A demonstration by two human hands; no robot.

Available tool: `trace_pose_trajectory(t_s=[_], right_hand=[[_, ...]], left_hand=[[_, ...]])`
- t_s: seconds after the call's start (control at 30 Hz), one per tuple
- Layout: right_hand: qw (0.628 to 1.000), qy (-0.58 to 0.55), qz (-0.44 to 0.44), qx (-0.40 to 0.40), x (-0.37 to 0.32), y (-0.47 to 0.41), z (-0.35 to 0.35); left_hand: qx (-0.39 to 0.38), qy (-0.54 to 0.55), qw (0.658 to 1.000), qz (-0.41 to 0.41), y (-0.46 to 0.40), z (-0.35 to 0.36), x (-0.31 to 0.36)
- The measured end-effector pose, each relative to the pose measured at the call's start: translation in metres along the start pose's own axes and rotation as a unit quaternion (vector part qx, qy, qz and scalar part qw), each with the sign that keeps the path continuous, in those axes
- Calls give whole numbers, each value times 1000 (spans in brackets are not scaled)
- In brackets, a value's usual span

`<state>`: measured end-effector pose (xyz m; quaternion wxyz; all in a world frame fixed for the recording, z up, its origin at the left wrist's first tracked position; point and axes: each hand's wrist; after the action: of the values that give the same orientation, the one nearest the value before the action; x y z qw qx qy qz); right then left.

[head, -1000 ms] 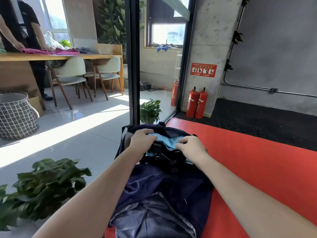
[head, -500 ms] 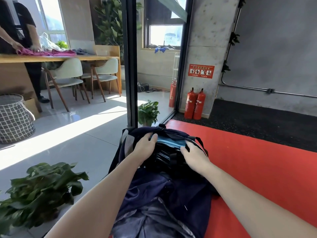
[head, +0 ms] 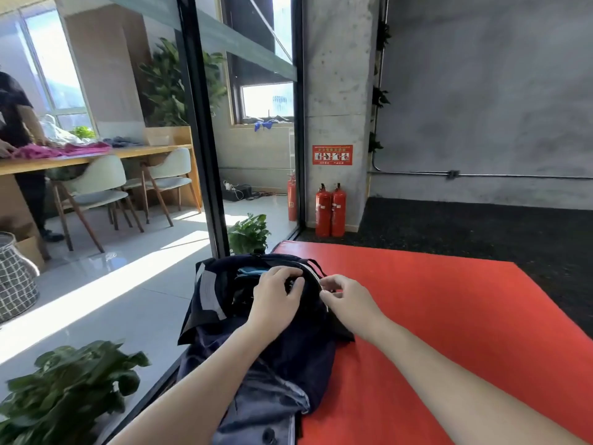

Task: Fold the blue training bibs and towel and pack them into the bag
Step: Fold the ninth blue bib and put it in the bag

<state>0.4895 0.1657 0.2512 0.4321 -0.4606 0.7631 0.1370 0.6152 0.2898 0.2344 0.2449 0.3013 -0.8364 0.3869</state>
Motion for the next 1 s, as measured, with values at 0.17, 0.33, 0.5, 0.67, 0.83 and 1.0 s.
trace_pose_trajectory(t_s=[0.17, 0.33, 0.5, 0.67, 0.83, 1.0], right_hand=[[998, 25, 17, 53, 45, 68, -72], [988, 56, 72, 124, 104, 144, -158], [966, 88, 138, 200, 161, 230, -239], [943, 103, 208, 239, 214, 312, -296], [913, 107, 279, 278, 268, 390, -338], [887, 74, 351, 291, 321, 449, -358]], left_hand=[[-68, 30, 994, 80, 50, 43, 80], [-144, 53, 979, 132, 91, 115, 162], [-214, 91, 959, 164, 141, 191, 255], [-282, 117, 933, 190, 200, 252, 336], [-373, 115, 898, 204, 261, 312, 394], [-443, 89, 870, 196, 307, 363, 422]])
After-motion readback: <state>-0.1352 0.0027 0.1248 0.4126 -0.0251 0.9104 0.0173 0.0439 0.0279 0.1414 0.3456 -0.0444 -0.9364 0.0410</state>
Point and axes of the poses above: each hand's wrist, its own y-axis away from the middle knuckle, its own z-axis out of the palm, x = y × z, and after that the axes turned 1 degree about z, right-handed
